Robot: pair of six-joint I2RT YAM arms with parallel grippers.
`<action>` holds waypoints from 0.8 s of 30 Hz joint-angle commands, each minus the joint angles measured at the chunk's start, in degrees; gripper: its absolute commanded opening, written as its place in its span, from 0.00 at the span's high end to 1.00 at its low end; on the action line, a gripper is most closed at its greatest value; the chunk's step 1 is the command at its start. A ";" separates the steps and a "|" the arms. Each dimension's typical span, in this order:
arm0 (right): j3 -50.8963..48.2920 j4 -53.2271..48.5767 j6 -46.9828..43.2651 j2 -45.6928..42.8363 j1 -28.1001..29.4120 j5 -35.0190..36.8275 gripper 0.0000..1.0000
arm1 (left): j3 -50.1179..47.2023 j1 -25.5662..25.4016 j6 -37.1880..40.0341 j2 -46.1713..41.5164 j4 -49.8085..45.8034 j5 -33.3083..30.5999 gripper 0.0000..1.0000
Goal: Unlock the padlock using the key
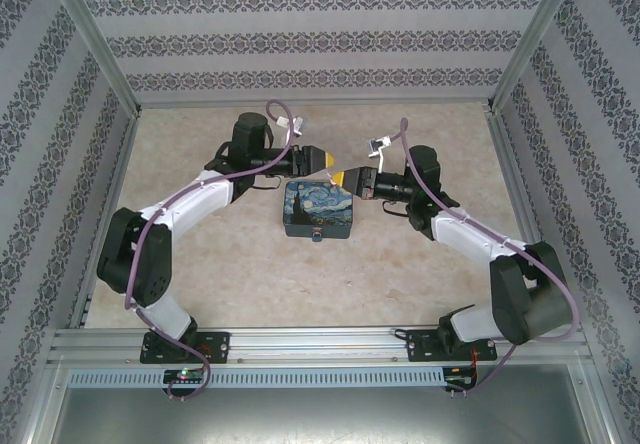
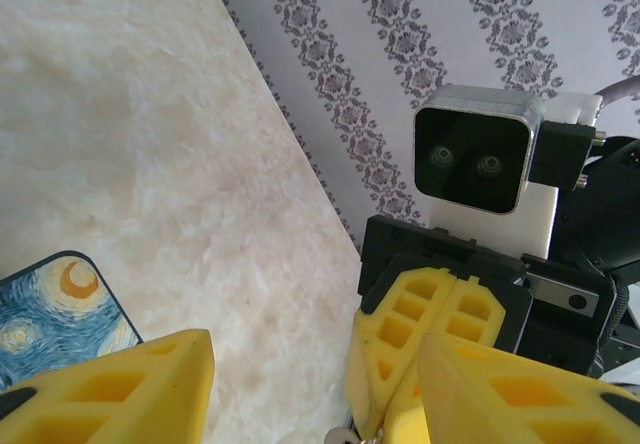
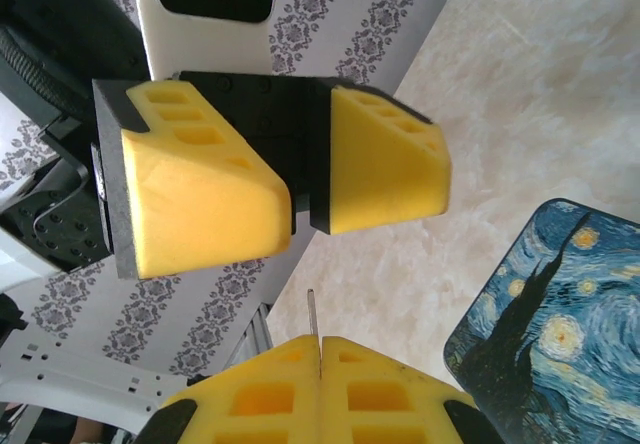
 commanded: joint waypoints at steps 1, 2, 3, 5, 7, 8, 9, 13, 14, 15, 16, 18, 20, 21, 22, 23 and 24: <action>-0.87 0.38 0.78 -1.76 -0.42 1.32 1.00 | -2.99 0.51 -4.22 -3.56 8.34 -2.18 0.43; -0.92 0.21 1.59 -1.74 -0.45 1.66 1.00 | -4.26 0.52 -5.60 -3.95 10.22 -2.54 0.43; -1.03 0.27 2.58 -1.68 -0.39 1.95 1.00 | -5.51 0.44 -7.09 -4.28 12.23 -2.94 0.43; -1.03 0.33 4.16 -1.59 -0.19 2.59 1.00 | -7.66 0.21 -9.80 -4.72 15.92 -3.86 0.43; -1.11 0.48 5.44 -1.43 0.07 3.38 1.00 | -9.24 -0.11 -11.98 -4.68 18.91 -4.77 0.44; -1.03 0.63 6.15 -1.26 0.22 3.63 1.00 | -9.67 -0.40 -12.70 -4.58 19.87 -5.23 0.44; -0.89 0.82 6.72 -1.07 0.41 3.81 1.00 | -9.98 -0.70 -13.19 -4.38 20.52 -5.48 0.44; -0.49 1.18 7.33 -0.55 1.18 4.39 1.00 | -10.16 -1.86 -13.83 -3.33 21.58 -6.26 0.47; -0.34 1.12 7.36 -0.45 1.40 4.51 1.00 | -10.03 -2.22 -13.87 -3.04 21.83 -6.39 0.47; -0.33 1.21 7.38 -0.29 1.53 4.65 1.00 | -10.06 -2.41 -13.96 -2.73 21.96 -6.43 0.49; -0.23 1.20 7.38 -0.12 1.69 4.76 1.00 | -9.97 -2.70 -14.04 -2.47 22.13 -6.53 0.50; -0.22 1.51 7.69 0.24 1.76 4.75 1.00 | -9.60 -3.19 -14.13 -1.93 22.32 -6.60 0.52; -0.16 1.82 7.90 0.42 1.89 4.87 1.00 | -9.48 -3.69 -14.13 -1.43 22.40 -6.77 0.54; -0.14 1.90 7.86 0.52 1.89 4.96 1.00 | -9.43 -3.89 -14.06 -1.14 22.35 -6.81 0.56; -0.14 1.80 7.85 0.52 1.97 5.05 1.00 | -9.45 -4.02 -14.03 -0.96 22.41 -6.93 0.56; -0.09 1.92 7.95 0.52 1.98 5.11 1.00 | -9.45 -4.13 -14.04 -0.70 22.51 -6.95 0.58; -0.05 1.91 7.98 0.52 1.98 5.22 1.00 | -9.43 -4.29 -14.04 -0.53 22.65 -7.15 0.60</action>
